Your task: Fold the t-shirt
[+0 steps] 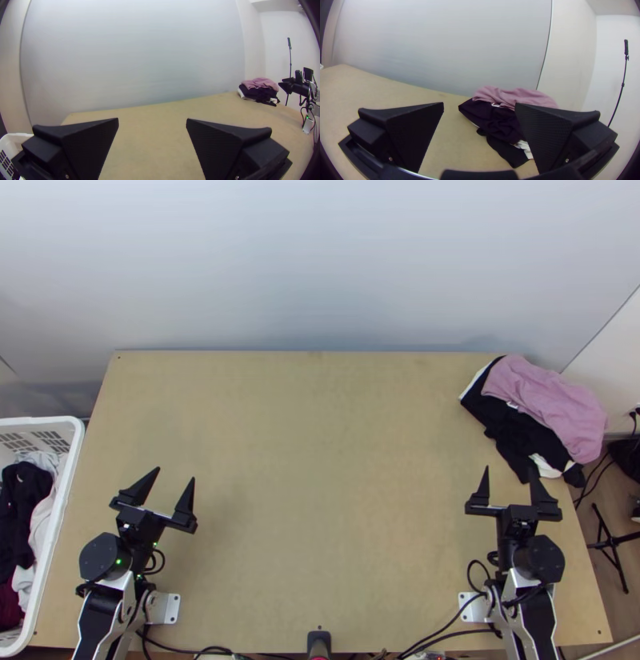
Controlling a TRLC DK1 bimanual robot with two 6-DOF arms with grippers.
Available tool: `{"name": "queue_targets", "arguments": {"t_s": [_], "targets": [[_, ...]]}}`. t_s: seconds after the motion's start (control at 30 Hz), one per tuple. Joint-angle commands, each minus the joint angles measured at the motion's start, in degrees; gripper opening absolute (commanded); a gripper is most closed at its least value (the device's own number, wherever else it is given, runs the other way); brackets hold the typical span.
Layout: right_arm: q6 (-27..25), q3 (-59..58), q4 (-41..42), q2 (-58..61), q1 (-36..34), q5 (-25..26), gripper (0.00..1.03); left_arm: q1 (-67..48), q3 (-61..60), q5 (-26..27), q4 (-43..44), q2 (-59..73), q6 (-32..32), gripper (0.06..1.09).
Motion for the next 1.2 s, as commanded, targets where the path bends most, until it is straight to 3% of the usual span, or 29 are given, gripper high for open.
{"name": "queue_targets", "arguments": {"t_s": [0.0, 0.1, 0.27, 0.47, 0.63, 0.83, 0.9, 0.97, 1.03, 1.17], "targets": [[1.1, 0.0, 0.1, -0.1, 2.5, 0.0, 0.99, -1.4, 0.0, -0.1, -0.1, 0.0, -1.1, 1.05], [5.7, 0.0, 0.8, -0.1, 4.7, 0.1, 0.99, -1.4, 0.0, -0.1, -0.1, 0.0, -1.1, 1.05], [8.8, 0.0, 0.0, 0.9, 6.3, 0.1, 0.99, -1.4, -0.2, -0.1, 0.5, 0.1, -2.5, 1.05], [7.5, 0.0, 0.0, 0.5, 4.8, 0.2, 0.99, 0.0, -0.2, -0.1, 0.6, 0.0, 0.7, 1.05], [3.5, 0.0, 0.1, 0.4, 6.2, 0.2, 0.99, 0.2, -0.7, -0.2, 2.0, 0.0, 3.3, 1.05], [9.3, 0.0, 0.2, -0.1, 8.0, 0.3, 0.99, -0.7, -0.9, -0.2, 3.4, 0.0, 2.7, 1.05], [6.3, 0.8, 0.4, 0.0, 7.5, 1.0, 0.99, -0.5, -0.2, -0.2, 3.5, 0.0, 7.2, 1.05], [-3.2, 2.8, -0.5, 3.9, 8.3, 3.2, 0.97, -0.4, 1.0, -0.2, 3.4, 0.1, 8.2, 1.05], [-5.7, 6.6, -0.5, 9.9, 8.8, 8.3, 0.98, -0.4, 2.7, -0.2, 2.8, 0.2, 8.2, 1.05], [-6.6, 15.8, -1.1, 21.1, 6.1, 8.3, 0.98, 0.8, 6.1, -0.2, 2.0, 3.1, 9.7, 1.05]]}}
